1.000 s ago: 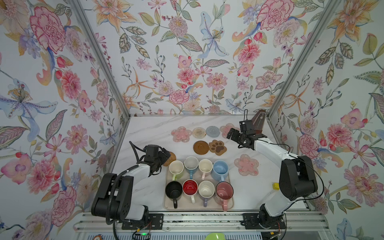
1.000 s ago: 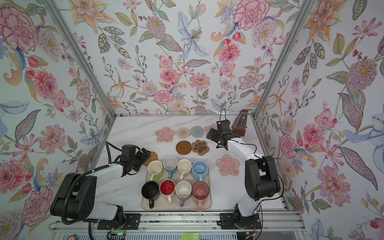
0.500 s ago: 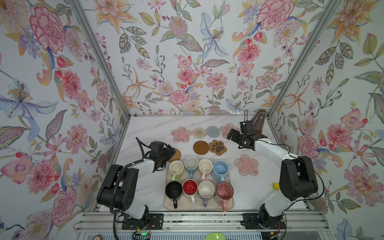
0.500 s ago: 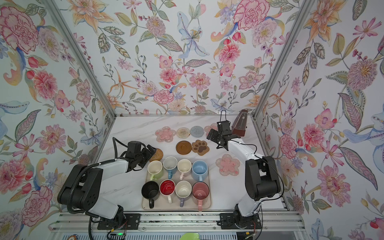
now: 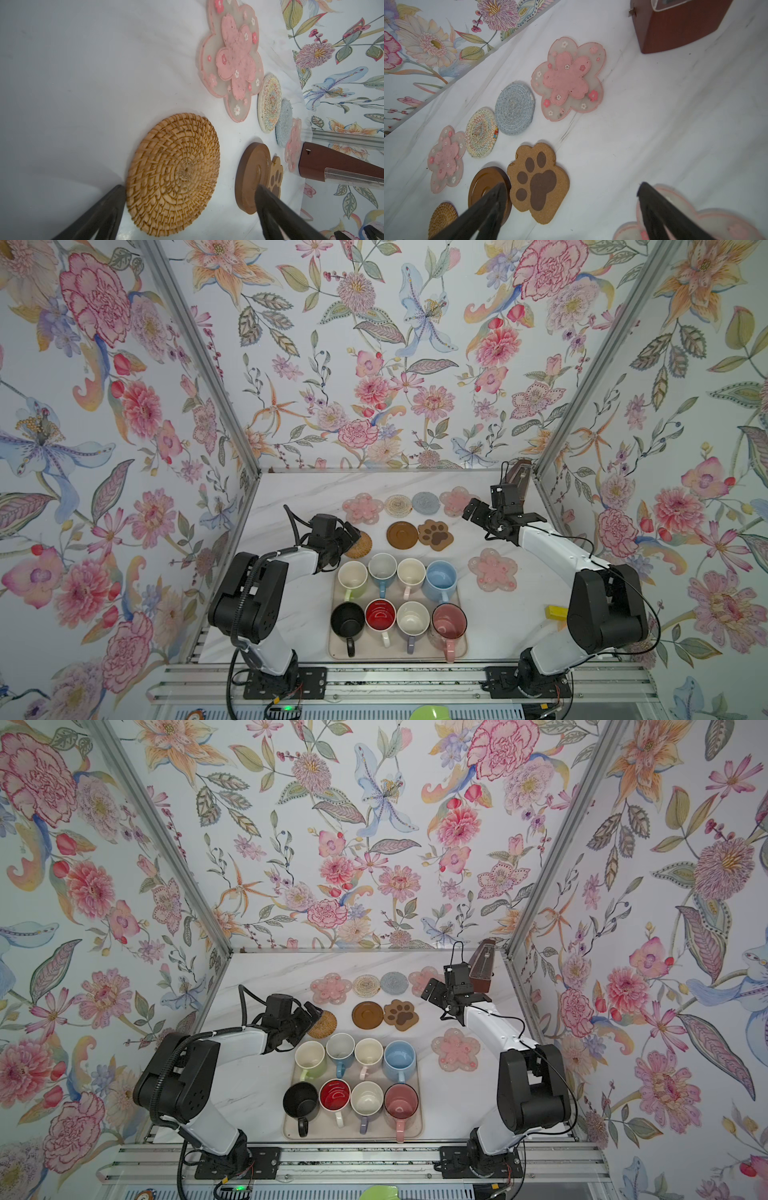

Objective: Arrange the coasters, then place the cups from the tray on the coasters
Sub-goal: 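Raise the left gripper back while the right gripper moves over the nearer pink flower coaster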

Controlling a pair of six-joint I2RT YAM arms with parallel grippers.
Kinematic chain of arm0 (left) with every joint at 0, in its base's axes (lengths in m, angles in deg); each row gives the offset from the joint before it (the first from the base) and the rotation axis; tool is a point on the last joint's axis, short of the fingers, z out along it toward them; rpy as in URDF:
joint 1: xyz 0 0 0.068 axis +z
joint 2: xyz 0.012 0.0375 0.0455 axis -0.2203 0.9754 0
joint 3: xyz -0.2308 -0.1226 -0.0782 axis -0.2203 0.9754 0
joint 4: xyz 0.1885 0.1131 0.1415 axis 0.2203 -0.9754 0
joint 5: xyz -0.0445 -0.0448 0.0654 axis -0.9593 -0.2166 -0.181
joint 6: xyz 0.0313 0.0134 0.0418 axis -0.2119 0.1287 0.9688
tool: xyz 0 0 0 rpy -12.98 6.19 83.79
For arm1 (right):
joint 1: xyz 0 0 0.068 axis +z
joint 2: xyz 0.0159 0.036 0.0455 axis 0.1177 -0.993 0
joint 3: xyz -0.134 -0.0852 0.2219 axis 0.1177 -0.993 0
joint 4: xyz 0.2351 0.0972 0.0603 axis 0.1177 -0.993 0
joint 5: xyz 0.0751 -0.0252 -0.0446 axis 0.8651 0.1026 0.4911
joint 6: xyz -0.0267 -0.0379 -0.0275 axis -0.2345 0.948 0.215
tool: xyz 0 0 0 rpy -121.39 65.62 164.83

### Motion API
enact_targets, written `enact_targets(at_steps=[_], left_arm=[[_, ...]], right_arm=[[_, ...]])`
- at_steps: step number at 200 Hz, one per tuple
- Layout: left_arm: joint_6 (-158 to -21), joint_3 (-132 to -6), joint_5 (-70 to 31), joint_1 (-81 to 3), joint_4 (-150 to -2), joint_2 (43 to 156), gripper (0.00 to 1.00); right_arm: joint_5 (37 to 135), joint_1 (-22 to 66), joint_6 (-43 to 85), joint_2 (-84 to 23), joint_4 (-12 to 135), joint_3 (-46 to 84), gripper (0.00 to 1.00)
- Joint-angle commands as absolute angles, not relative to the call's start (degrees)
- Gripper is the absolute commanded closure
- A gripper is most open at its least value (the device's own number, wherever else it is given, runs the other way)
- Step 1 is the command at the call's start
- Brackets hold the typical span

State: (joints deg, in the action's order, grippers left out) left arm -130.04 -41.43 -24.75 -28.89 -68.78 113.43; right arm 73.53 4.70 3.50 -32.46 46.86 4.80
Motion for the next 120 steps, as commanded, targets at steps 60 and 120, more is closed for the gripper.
enact_targets(at_steps=[60, 120], left_arm=[[-108.06, -54.88, -10.31, -29.27, -85.59, 102.02, 0.01], [-95.31, -46.21, 3.24, -29.16, -79.11, 80.76, 0.01]], right_arm=[[73.54, 0.69, 1.39, -17.79, 38.73, -8.24, 0.01], [73.93, -0.23, -5.0, -10.29, 36.0, -20.01, 0.01]])
